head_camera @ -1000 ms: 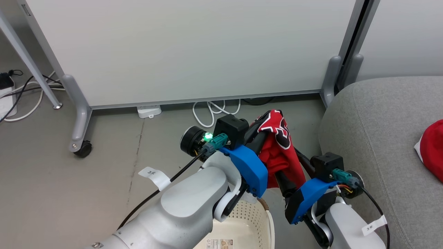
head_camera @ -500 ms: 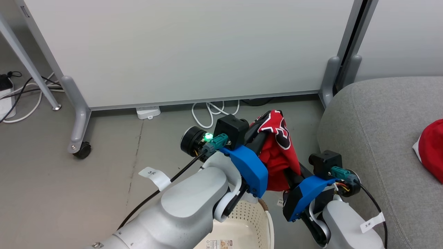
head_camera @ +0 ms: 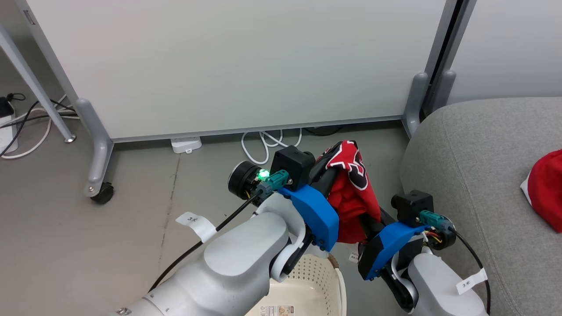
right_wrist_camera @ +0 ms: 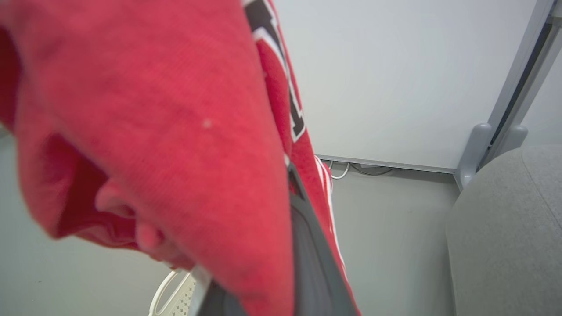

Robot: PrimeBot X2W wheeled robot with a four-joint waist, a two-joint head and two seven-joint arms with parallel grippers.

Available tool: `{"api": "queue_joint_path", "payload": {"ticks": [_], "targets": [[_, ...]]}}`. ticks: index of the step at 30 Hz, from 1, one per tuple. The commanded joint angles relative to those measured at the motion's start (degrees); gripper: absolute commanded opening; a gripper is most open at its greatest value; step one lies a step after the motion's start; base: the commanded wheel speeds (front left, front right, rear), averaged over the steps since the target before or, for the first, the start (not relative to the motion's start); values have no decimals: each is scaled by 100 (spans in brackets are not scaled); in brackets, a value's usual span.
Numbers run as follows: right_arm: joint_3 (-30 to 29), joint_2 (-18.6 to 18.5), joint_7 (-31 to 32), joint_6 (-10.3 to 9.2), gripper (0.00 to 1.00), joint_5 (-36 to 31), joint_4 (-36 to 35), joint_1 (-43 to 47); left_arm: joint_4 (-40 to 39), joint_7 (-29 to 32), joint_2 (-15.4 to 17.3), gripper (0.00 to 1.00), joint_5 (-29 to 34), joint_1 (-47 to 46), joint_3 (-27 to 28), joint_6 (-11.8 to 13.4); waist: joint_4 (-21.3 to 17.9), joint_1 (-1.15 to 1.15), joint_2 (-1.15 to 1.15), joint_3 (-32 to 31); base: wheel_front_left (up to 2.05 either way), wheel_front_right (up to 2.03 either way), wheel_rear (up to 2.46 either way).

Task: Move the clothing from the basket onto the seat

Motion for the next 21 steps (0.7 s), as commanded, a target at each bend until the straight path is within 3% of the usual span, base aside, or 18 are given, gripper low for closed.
{"api": "queue_joint_path", "payload": {"ticks": [1,6,7,8,10,11,12,21], "targets": [[6,-2,-45,3,0,12,20,-76,15,-30,-1,0,-29,-18,2,2,1,0,0,-3,0,0,0],[10,-2,-61,3,0,33,72,-97,27,-30,-1,0,-47,-16,-11,-6,4,0,0,-12,0,0,0],[14,-2,-65,3,0,40,81,-103,29,-30,-1,7,-51,-18,-12,-6,5,0,0,-12,0,0,0],[19,-2,-70,3,0,50,90,-109,35,-30,-1,20,-58,-20,-14,-5,4,0,0,-12,0,0,0],[24,-2,-70,3,0,68,103,-124,43,-29,-1,62,-72,-24,-18,-5,2,0,0,-11,0,0,0],[27,-2,-74,3,0,65,111,-131,47,-30,-1,94,-73,-29,-20,-2,2,0,0,-12,0,0,0],[29,-2,-78,3,0,66,116,-135,52,-30,-1,100,-72,-32,-21,-1,2,0,0,-13,0,0,0],[24,-2,-109,3,0,93,183,-172,110,-29,-1,100,-127,-28,-74,-15,6,0,0,-25,0,0,0]]}}
